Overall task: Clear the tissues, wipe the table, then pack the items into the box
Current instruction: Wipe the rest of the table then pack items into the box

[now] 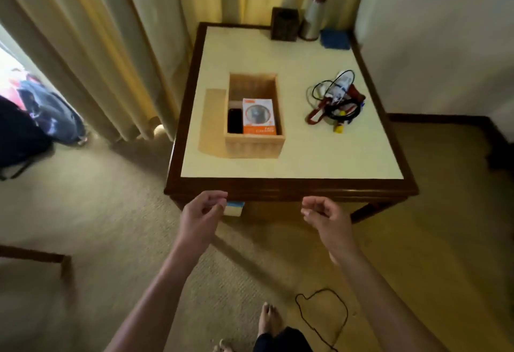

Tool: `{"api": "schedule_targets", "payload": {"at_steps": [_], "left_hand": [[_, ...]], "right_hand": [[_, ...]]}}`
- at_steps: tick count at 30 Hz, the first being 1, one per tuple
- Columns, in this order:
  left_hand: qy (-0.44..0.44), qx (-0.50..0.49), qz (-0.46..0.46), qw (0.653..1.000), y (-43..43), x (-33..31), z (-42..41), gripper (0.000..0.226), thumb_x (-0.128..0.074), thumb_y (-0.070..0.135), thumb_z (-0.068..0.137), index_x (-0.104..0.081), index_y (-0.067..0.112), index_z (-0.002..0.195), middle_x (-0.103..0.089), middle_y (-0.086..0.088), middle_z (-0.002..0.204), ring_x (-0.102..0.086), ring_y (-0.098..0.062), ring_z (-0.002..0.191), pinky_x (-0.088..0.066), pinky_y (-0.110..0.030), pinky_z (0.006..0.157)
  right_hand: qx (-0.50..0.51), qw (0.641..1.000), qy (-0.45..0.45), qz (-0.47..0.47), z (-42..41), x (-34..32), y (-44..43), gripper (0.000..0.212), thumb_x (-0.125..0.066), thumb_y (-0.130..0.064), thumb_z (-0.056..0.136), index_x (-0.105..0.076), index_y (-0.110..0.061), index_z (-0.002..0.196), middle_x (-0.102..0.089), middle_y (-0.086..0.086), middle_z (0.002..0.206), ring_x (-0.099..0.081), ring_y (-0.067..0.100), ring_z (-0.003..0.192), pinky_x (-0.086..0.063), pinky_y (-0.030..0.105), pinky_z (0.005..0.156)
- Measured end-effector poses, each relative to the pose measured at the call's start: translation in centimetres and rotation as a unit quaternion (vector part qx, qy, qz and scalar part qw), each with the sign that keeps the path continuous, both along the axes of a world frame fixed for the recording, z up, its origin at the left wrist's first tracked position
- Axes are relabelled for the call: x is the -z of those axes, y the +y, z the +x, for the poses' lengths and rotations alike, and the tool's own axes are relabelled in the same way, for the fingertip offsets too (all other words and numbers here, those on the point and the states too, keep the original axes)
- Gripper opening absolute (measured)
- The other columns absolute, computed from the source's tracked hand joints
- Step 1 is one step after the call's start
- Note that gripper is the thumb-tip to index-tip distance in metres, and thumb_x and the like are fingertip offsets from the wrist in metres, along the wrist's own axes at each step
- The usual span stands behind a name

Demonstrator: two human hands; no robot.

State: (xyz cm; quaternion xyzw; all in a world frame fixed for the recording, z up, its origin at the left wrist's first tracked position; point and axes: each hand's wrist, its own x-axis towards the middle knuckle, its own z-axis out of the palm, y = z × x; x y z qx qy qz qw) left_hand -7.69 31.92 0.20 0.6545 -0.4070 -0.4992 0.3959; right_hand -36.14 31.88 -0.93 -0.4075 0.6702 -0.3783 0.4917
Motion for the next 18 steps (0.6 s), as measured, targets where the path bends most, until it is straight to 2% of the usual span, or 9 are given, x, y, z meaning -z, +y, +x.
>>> {"api": "schedule_targets", "payload": {"at_steps": [4, 6, 9, 12, 15, 18], "left_hand": [[-0.021, 0.022, -0.032, 0.999, -3.4, -5.4, -1.2, 0.015, -0.069, 0.028, 0.098, -0.076, 0.040, 0.103, -0.076, 0.008, 0.101, -0.070, -0.018, 0.104, -0.058, -0.048, 0.095], [-0.027, 0.028, -0.049, 0.998, -5.5, -7.2, -1.7, 0.012, -0.069, 0.028, 0.098, -0.075, 0.037, 0.104, -0.075, 0.007, 0.099, -0.070, -0.019, 0.101, -0.057, -0.045, 0.091], [-0.049, 0.028, -0.078, 0.995, -9.3, -8.9, -2.7, 0.012, -0.069, 0.024, 0.098, -0.075, 0.033, 0.103, -0.074, 0.009, 0.093, -0.066, -0.012, 0.091, -0.053, -0.037, 0.082], [-0.068, 0.021, -0.085, 0.994, -13.8, -9.8, -3.8, 0.018, -0.069, 0.017, 0.097, -0.074, 0.034, 0.099, -0.076, 0.012, 0.087, -0.068, -0.007, 0.086, -0.052, -0.034, 0.080], [-0.117, 0.010, -0.081, 0.990, -18.7, -10.3, -4.9, 0.021, -0.066, 0.023, 0.098, -0.073, 0.042, 0.093, -0.076, 0.018, 0.087, -0.072, -0.010, 0.087, -0.053, -0.037, 0.077], [-0.154, 0.001, -0.062, 0.986, -23.2, -10.4, -6.2, 0.020, -0.064, 0.021, 0.098, -0.072, 0.039, 0.099, -0.076, 0.014, 0.094, -0.071, -0.013, 0.093, -0.052, -0.036, 0.073]], "right_hand": [[0.031, 0.998, -0.017, -0.042, -2.8, -5.4, -1.7, 0.023, -0.071, -0.009, 0.094, -0.075, -0.028, 0.106, -0.075, -0.012, 0.103, -0.069, 0.007, 0.106, -0.058, 0.034, 0.097], [0.041, 0.997, -0.018, -0.055, -4.0, -7.1, -3.4, 0.024, -0.070, -0.008, 0.094, -0.075, -0.027, 0.107, -0.075, -0.012, 0.105, -0.068, 0.008, 0.108, -0.057, 0.035, 0.099], [0.059, 0.996, -0.014, -0.062, -6.1, -9.0, -6.9, 0.024, -0.069, -0.007, 0.094, -0.075, -0.026, 0.106, -0.075, -0.012, 0.107, -0.068, 0.011, 0.108, -0.057, 0.035, 0.098], [0.057, 0.994, -0.017, -0.087, -8.6, -10.1, -12.0, 0.023, -0.069, -0.004, 0.093, -0.076, -0.023, 0.104, -0.076, -0.006, 0.106, -0.070, 0.016, 0.106, -0.057, 0.039, 0.098], [0.049, 0.994, -0.007, -0.096, -11.3, -9.9, -18.7, 0.021, -0.068, -0.003, 0.092, -0.076, -0.021, 0.100, -0.077, -0.002, 0.105, -0.071, 0.019, 0.104, -0.057, 0.043, 0.098], [0.042, 0.992, 0.045, -0.108, -13.5, -9.3, -25.7, 0.010, -0.073, -0.016, 0.092, -0.077, -0.025, 0.095, -0.078, 0.000, 0.102, -0.073, 0.018, 0.097, -0.059, 0.047, 0.093]]}}
